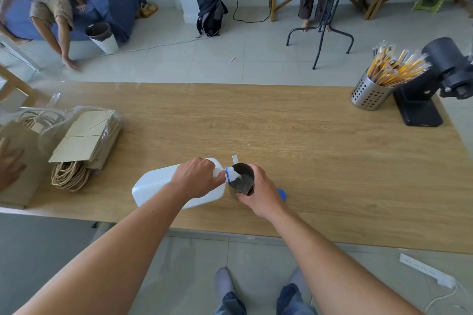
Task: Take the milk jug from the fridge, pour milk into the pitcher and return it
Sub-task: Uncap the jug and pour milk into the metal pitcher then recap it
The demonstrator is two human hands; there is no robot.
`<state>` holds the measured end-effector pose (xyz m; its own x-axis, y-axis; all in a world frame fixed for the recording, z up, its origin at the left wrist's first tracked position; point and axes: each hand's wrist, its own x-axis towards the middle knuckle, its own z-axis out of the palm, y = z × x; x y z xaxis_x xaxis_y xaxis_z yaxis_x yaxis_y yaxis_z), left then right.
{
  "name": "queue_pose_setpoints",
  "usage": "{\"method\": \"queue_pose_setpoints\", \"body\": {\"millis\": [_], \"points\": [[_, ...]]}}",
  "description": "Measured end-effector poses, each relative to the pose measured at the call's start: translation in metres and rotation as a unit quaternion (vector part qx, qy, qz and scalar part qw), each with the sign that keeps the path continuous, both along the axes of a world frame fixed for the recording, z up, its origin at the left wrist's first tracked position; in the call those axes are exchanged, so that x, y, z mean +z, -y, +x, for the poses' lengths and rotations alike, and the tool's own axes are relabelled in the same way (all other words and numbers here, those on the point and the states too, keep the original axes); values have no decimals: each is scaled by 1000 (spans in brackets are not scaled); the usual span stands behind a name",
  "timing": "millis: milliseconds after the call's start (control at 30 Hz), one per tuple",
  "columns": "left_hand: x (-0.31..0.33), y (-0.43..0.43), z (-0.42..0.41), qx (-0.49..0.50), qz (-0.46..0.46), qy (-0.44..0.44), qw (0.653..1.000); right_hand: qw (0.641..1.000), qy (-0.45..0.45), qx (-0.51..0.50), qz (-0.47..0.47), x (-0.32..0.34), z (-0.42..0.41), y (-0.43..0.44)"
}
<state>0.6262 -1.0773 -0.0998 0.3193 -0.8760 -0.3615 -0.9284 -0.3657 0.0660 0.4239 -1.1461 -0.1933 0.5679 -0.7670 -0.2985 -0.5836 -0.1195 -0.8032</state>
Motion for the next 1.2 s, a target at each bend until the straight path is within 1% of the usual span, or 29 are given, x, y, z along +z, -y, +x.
{"method": "queue_pose_setpoints", "body": {"millis": [1200], "points": [[1,3,-4,-20,7,18,1000,1000,-22,-9,9,13,-2,-4]]}}
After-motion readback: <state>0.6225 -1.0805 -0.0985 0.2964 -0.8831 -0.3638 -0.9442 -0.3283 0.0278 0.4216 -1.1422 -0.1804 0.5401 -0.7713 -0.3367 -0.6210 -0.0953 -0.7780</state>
